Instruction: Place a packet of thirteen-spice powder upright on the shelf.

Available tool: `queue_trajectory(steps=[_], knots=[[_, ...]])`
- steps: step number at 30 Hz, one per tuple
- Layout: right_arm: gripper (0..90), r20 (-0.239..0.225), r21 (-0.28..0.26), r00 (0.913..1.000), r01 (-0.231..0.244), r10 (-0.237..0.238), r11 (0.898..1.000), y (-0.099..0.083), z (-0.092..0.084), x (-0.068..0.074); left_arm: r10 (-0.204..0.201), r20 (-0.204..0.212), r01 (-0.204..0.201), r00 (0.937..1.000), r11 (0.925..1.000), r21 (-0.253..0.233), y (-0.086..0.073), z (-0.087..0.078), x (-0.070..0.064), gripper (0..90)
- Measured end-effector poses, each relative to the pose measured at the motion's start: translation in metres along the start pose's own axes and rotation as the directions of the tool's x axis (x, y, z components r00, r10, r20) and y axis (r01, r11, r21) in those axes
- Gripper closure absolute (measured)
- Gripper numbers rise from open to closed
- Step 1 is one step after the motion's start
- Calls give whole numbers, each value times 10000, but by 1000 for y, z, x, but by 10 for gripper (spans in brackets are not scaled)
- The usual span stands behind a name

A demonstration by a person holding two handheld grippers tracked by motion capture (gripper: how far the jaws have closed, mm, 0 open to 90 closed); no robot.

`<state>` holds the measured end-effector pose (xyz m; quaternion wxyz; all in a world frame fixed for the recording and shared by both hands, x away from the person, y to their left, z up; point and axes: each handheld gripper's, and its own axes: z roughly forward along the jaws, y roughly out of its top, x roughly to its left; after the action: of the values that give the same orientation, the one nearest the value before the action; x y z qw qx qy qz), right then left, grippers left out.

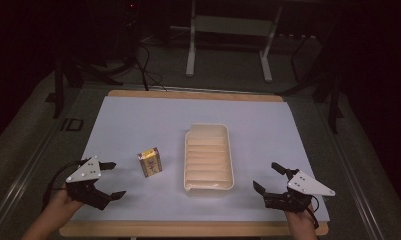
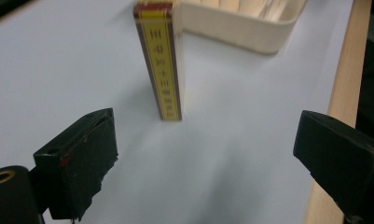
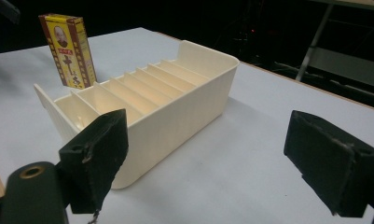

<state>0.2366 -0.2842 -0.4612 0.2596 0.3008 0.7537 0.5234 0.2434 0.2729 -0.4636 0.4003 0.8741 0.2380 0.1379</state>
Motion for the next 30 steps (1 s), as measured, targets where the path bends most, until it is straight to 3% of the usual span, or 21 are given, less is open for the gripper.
queue_trajectory(steps=[3, 9, 11, 15, 17, 22, 28, 30], knots=[[137, 0, 21, 10000, -25, 25, 10000, 0, 0, 0, -594, 430, 564, 9973, 9961, 686, 5, 1, 3, 65], [137, 20, 31, 10000, 39, -39, 10000, 0, 0, 1, -1042, 550, 956, 9930, 9855, 1405, 11, 1, 8, 65], [137, 11, 35, 10000, 47, -47, 10000, 0, 0, 1, -1407, 728, 1255, 9874, 9751, 1828, 13, 2, 9, 65], [137, 12, 37, 10000, 46, -46, 10000, 0, 0, 1, -1527, 726, 1287, 9856, 9562, 2631, 16, 3, 6, 65], [137, 13, 44, 10000, 49, -49, 10000, 0, 0, 1, -1676, 935, 1316, 9814, 9423, 3079, 18, 4, 7, 65], [137, 27, 42, 10000, 65, -65, 10000, 0, 0, 2, -1707, 742, 1337, 9825, 9246, 3567, 23, 4, 4, 64], [137, 35, 53, 9999, 94, -94, 9999, 0, 0, 2, -2129, 863, 1571, 9732, 8908, 4264, 27, 4, 8, 46], [137, 48, 66, 9999, 110, -110, 9999, 0, 0, 2, -2140, 866, 1562, 9730, 8866, 4353, 29, 4, 8, 30]])
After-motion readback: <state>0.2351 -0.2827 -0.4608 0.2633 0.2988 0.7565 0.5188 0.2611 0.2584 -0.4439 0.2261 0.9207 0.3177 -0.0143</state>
